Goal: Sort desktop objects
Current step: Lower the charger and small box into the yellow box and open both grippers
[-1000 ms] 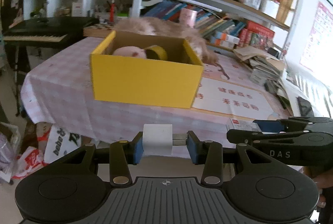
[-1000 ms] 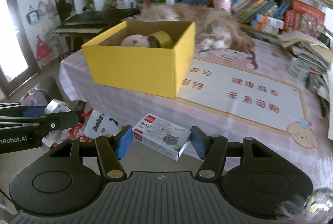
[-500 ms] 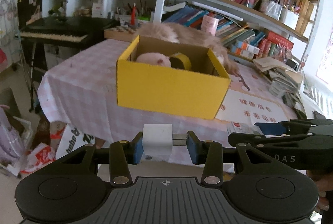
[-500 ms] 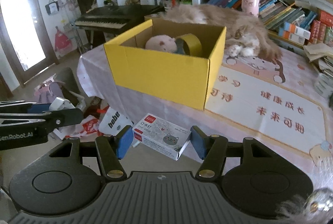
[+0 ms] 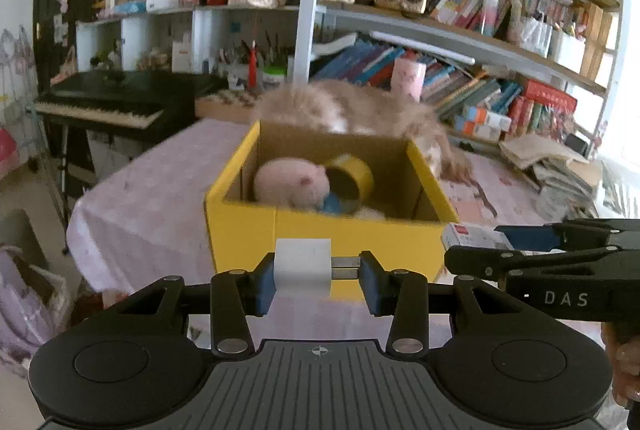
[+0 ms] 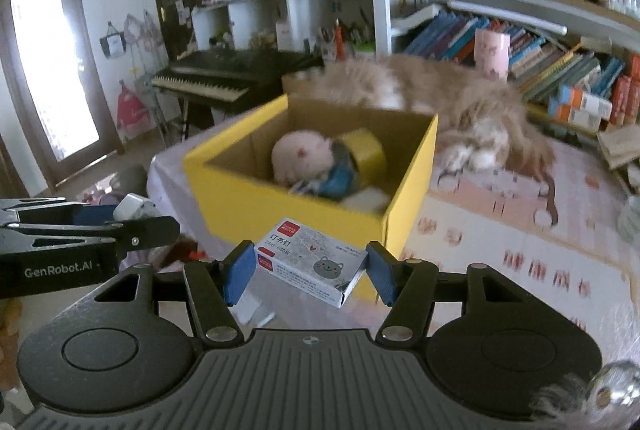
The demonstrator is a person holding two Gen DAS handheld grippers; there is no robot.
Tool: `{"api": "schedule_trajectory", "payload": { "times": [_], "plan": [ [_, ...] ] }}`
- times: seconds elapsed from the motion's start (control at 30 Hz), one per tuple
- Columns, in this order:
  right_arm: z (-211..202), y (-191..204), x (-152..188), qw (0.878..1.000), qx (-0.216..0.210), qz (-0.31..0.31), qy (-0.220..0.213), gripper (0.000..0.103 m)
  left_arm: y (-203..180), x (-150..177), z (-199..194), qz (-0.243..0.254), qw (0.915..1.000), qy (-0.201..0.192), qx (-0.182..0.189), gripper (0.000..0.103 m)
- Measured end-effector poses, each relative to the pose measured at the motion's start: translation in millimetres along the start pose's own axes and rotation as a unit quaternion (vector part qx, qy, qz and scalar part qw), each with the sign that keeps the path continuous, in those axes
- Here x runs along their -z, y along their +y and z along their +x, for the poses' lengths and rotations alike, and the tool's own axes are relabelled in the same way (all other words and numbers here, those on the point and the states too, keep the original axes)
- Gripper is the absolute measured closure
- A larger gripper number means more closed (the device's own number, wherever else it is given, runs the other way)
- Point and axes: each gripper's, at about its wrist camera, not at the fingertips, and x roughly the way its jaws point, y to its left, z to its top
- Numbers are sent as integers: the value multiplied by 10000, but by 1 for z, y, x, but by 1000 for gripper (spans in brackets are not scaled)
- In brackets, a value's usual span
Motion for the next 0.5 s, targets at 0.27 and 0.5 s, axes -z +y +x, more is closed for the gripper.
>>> {"api": "schedule_trajectory", "payload": {
  "times": [0.27, 0.5],
  "plan": [
    [39, -28, -48, 9989, -110, -393, -221, 45, -9, -39, 41, 96, 9996, -203, -189, 62],
    [82, -38, -70, 9945, -252, -1017, -11, 45, -15, -60, 83, 91, 9991, -212, -349, 62]
  ]
}}
